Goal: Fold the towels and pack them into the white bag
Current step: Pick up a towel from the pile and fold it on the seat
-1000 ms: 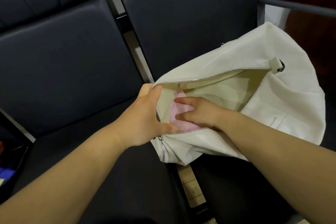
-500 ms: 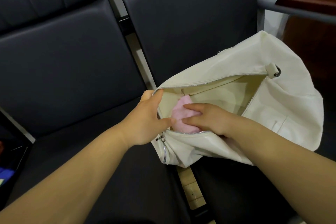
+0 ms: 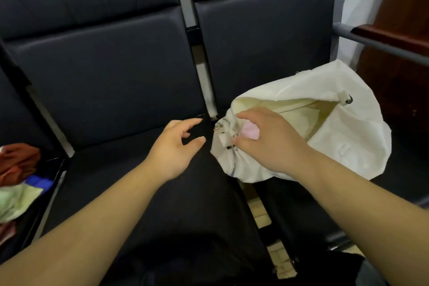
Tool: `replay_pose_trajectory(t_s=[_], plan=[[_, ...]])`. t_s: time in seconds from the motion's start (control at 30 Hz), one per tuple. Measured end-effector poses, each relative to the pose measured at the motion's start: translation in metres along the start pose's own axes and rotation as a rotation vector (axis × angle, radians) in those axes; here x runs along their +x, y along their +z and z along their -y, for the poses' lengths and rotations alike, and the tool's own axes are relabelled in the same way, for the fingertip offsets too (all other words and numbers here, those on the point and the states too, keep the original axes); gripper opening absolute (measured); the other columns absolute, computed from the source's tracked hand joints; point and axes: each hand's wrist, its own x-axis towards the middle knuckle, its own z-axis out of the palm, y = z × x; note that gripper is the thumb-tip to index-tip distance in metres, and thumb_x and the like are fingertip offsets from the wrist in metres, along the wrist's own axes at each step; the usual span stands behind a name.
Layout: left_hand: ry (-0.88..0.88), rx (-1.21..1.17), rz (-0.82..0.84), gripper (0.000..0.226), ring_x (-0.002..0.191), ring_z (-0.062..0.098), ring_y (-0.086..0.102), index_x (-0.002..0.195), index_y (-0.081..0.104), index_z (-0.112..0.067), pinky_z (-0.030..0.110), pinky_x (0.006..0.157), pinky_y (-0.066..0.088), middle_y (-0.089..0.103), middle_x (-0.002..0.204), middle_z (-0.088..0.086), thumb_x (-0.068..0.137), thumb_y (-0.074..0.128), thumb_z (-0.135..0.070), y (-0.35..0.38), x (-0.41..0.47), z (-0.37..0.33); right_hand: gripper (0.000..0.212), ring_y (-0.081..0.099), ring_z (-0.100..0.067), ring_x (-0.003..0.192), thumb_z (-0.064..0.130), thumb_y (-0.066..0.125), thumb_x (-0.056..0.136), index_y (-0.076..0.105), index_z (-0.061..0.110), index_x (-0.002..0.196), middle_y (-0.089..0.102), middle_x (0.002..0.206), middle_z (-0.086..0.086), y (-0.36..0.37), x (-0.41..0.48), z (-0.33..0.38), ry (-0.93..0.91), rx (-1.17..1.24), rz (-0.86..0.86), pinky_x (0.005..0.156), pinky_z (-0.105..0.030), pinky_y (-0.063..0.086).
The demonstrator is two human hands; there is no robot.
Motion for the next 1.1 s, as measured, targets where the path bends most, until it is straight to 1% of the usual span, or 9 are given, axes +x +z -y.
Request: replay_pose_trajectory(t_s=[0.1,0.23,0.33,0.43,0.57,0.77,0.93,1.03,1.1], plan=[[-0.033,0.165,-0.017,0.058,0.128,0.003,0.043,0.15,0.041,-0.04,0.026,0.104,0.039,0.04,0.139,-0.017,0.096,0.063,-0.043,-0.05,-0.045,0.037,0.066,0.03,-0.02,0.147,0.051,0.064,0.091,0.043,0.033,0.151,0.033,0.161,0.005,0.028,-0.007,0.044,-0.107,-0.203,0.045,0.118,-0.035,0.028],[-0.123,0.433,-0.053,0.071,0.137,0.015,0.04,0.155,0.032,-0.035,0.037,0.111,0.041,0.036,0.149,-0.009,0.093,0.061,-0.053,-0.119,-0.106,0.1,0.073,0.028,-0.022,0.149,0.057,0.061,0.091,0.036,0.034,0.154,0.028,0.164,0.002,0.082,-0.007,0.106,-0.172,-0.277,0.179,0.12,-0.04,0.03],[-0.2,0.626,-0.09,0.077,0.135,0.025,0.043,0.154,0.035,-0.031,0.043,0.109,0.044,0.038,0.15,0.001,0.089,0.059,-0.063,-0.173,-0.15,0.143,0.076,0.026,-0.024,0.15,0.057,0.061,0.092,0.03,0.034,0.156,0.024,0.166,0.002,0.13,-0.001,0.156,-0.21,-0.303,0.302,0.118,-0.042,0.032],[-0.232,0.731,-0.191,0.08,0.124,0.033,0.052,0.145,0.048,-0.029,0.049,0.098,0.049,0.05,0.139,0.004,0.077,0.048,-0.072,-0.224,-0.192,0.179,0.077,0.026,-0.023,0.15,0.056,0.062,0.092,0.028,0.034,0.157,0.021,0.166,0.003,0.181,0.005,0.208,-0.252,-0.302,0.39,0.118,-0.043,0.034],[-0.311,0.786,-0.29,0.077,0.114,0.038,0.057,0.134,0.059,-0.028,0.051,0.094,0.049,0.058,0.127,0.007,0.071,0.047,-0.069,-0.282,-0.237,0.225,0.077,0.027,-0.023,0.15,0.054,0.064,0.091,0.029,0.033,0.157,0.022,0.165,0.003,0.248,0.01,0.273,-0.34,-0.252,0.47,0.117,-0.044,0.036],[-0.373,0.749,-0.426,0.076,0.126,0.04,0.05,0.141,0.054,-0.026,0.055,0.105,0.043,0.052,0.138,0.013,0.077,0.047,-0.066,-0.323,-0.277,0.282,0.078,0.04,-0.025,0.14,0.048,0.069,0.089,0.037,0.022,0.155,0.035,0.156,-0.003,0.325,0.017,0.349,-0.453,-0.108,0.525,0.114,-0.037,0.038],[-0.372,0.669,-0.627,0.074,0.132,0.038,0.046,0.142,0.054,-0.021,0.055,0.109,0.036,0.052,0.141,0.017,0.082,0.047,-0.062,-0.352,-0.282,0.313,0.064,0.042,-0.019,0.137,0.038,0.069,0.091,0.044,0.023,0.149,0.044,0.148,-0.002,0.37,0.037,0.413,-0.574,0.04,0.468,0.111,-0.028,0.033],[-0.403,0.613,-0.643,0.073,0.136,0.039,0.045,0.146,0.053,-0.022,0.054,0.111,0.035,0.049,0.146,0.02,0.085,0.042,-0.061,-0.361,-0.283,0.335,0.064,0.042,-0.019,0.138,0.037,0.068,0.092,0.044,0.022,0.15,0.046,0.15,-0.002,0.397,0.051,0.445,-0.59,0.089,0.442,0.112,-0.029,0.035],[-0.398,0.566,-0.615,0.073,0.14,0.037,0.041,0.149,0.049,-0.024,0.053,0.115,0.033,0.045,0.15,0.018,0.087,0.04,-0.061,-0.363,-0.281,0.348,0.06,0.05,-0.022,0.132,0.032,0.068,0.093,0.048,0.022,0.148,0.053,0.145,-0.002,0.41,0.058,0.455,-0.59,0.097,0.423,0.11,-0.032,0.04]])
